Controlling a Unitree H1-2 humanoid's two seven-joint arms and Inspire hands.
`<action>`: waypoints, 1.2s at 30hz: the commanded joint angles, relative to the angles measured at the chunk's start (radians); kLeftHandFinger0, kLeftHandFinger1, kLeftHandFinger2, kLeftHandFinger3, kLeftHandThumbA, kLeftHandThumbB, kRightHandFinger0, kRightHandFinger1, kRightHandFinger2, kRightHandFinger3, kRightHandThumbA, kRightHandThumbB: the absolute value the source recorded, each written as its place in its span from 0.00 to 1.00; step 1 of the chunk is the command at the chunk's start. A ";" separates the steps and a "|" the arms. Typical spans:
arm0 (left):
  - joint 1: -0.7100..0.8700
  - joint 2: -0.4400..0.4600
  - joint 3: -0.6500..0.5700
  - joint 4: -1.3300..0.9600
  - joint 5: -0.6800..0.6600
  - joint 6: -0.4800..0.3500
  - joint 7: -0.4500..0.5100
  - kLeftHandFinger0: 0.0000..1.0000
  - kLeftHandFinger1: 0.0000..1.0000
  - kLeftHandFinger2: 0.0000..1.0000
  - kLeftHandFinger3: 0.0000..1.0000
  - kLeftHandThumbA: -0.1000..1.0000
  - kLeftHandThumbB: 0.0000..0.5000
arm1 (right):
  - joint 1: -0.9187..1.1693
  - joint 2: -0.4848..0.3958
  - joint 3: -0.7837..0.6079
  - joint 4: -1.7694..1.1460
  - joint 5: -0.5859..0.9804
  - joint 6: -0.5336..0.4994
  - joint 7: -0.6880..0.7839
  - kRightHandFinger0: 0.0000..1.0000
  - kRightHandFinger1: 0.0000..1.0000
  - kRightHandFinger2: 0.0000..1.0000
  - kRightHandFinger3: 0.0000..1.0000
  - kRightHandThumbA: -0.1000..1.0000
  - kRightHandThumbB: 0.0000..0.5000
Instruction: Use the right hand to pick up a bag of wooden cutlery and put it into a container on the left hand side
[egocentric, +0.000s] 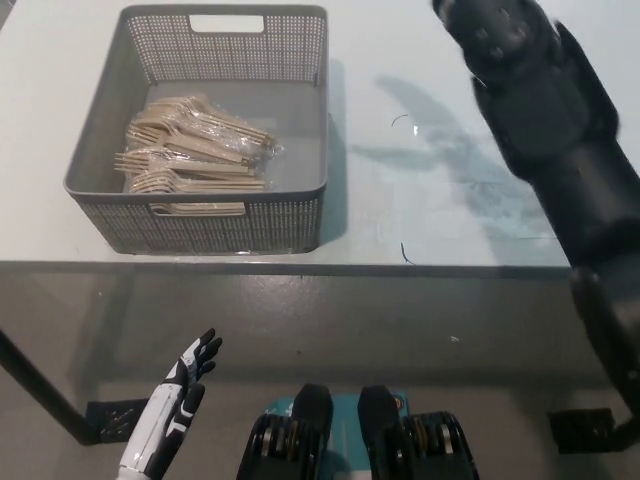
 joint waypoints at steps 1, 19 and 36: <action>-0.019 0.013 0.009 -0.019 -0.012 -0.039 -0.012 1.00 1.00 1.00 1.00 1.00 0.24 | 0.237 -0.138 -0.120 -0.700 0.135 0.144 0.085 1.00 1.00 1.00 1.00 1.00 0.80; -0.017 0.006 0.013 0.014 -0.009 -0.039 0.007 1.00 1.00 1.00 1.00 1.00 0.27 | 0.868 -0.141 -0.122 -1.110 0.250 0.095 0.106 1.00 1.00 1.00 1.00 1.00 0.75; -0.019 0.005 0.024 0.020 0.003 -0.039 0.027 1.00 1.00 1.00 1.00 1.00 0.22 | 1.125 0.033 -0.065 -0.833 0.366 -0.100 0.097 1.00 1.00 1.00 1.00 1.00 0.58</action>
